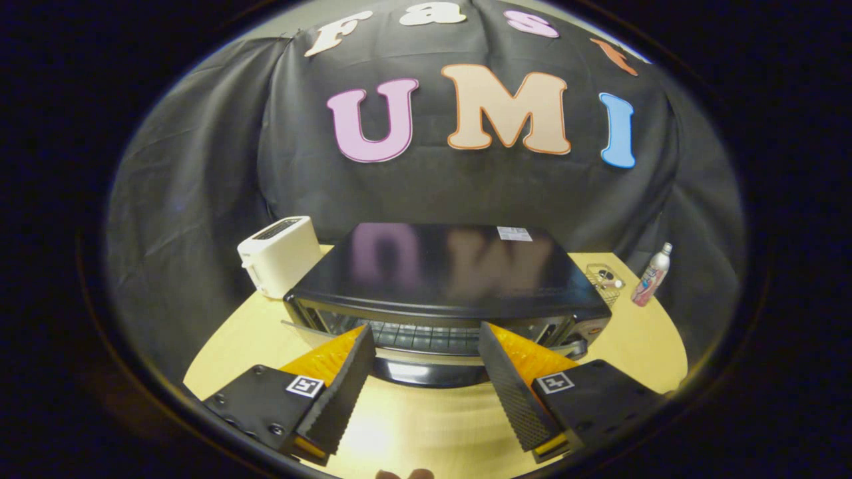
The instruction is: Open the toaster oven, put the food inside, and close the toaster oven door.
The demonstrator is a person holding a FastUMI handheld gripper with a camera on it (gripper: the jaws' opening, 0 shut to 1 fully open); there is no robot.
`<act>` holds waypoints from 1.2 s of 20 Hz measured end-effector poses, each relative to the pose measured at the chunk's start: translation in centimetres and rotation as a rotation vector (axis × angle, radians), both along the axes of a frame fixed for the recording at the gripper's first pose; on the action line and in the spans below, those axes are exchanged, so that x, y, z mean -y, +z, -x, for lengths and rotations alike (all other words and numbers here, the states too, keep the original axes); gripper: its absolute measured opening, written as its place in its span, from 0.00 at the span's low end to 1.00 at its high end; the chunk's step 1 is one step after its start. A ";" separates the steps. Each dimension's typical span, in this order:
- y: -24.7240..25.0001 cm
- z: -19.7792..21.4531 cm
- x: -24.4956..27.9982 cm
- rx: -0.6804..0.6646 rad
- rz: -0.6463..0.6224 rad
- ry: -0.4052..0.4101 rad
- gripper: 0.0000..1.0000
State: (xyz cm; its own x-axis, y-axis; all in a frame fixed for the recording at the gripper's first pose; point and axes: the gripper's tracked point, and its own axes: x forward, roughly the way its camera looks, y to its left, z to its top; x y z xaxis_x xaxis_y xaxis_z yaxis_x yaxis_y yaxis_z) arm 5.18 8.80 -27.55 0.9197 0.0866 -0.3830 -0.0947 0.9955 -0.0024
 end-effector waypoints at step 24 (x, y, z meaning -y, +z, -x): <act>-16.1 11.7 0.6 -0.422 0.022 -0.023 1.00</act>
